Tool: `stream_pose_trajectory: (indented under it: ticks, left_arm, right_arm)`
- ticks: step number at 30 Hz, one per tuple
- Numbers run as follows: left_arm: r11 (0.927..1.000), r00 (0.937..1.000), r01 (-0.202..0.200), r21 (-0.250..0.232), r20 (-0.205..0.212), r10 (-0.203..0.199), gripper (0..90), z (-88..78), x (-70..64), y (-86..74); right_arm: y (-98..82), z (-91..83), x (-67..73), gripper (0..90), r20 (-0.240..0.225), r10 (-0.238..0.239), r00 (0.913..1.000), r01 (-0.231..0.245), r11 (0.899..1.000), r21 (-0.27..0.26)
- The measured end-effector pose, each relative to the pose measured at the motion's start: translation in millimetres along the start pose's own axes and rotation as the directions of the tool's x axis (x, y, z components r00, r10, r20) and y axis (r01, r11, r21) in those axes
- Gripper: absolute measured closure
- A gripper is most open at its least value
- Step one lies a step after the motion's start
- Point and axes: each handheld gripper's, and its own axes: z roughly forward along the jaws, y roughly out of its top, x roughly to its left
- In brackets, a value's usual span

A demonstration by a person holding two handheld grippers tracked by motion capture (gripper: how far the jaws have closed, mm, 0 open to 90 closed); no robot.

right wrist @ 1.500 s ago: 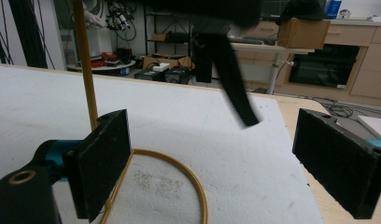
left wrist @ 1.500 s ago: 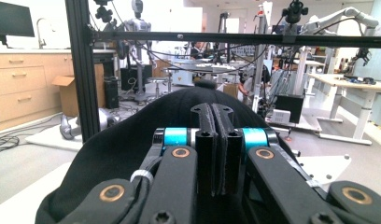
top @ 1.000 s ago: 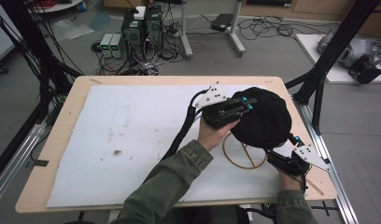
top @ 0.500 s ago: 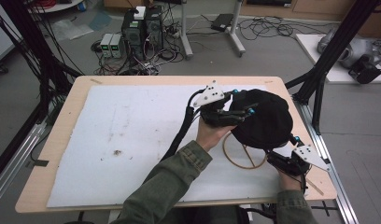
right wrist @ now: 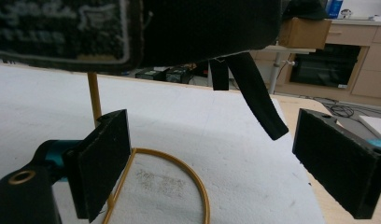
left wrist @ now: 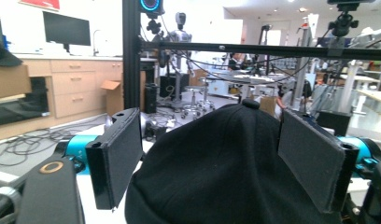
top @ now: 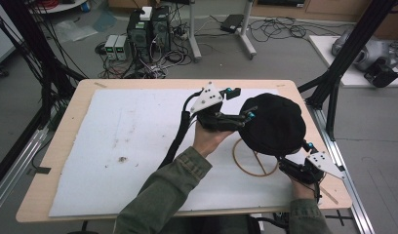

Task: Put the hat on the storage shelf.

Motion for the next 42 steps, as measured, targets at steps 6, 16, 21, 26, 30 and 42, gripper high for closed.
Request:
stream_pose_trajectory:
  ticks: [6,16,21,26,30,42]
  left_arm:
    - [0.9999,0.9990,0.006,0.009,-0.044,-0.005,21.8,-16.1,8.1,0.2]
    - [1.0000,0.9832,-0.005,0.001,-0.182,0.006,19.4,-57.2,26.0,-12.1]
    - [0.9997,0.9747,-0.012,0.019,-0.223,0.016,18.3,-72.8,30.8,-15.0]
    - [0.9996,0.9667,-0.013,0.027,-0.255,0.019,17.9,-91.6,33.9,-21.2]
    - [0.9994,0.9599,-0.008,0.032,-0.280,0.017,17.6,-100.8,36.1,-26.1]
    - [0.9990,0.9213,-0.002,0.045,-0.388,0.019,17.5,-142.3,41.6,-44.2]
  right_arm:
    - [0.0,-0.1,0.3,10.7,0.000,0.004,1.0000,-0.004,1.000,0.000]
    - [-0.1,-1.5,-0.8,10.7,0.005,0.017,0.9998,-0.017,1.000,-0.003]
    - [-0.3,-0.8,-0.6,10.7,0.005,0.013,0.9999,-0.013,1.000,-0.005]
    - [-0.4,0.5,0.1,10.7,0.003,0.009,1.0000,-0.009,1.000,-0.001]
    - [-0.4,0.8,0.7,10.7,0.001,0.008,1.0000,-0.008,1.000,0.002]
    - [-0.6,1.0,0.8,10.7,-0.001,0.003,1.0000,-0.003,1.000,0.003]
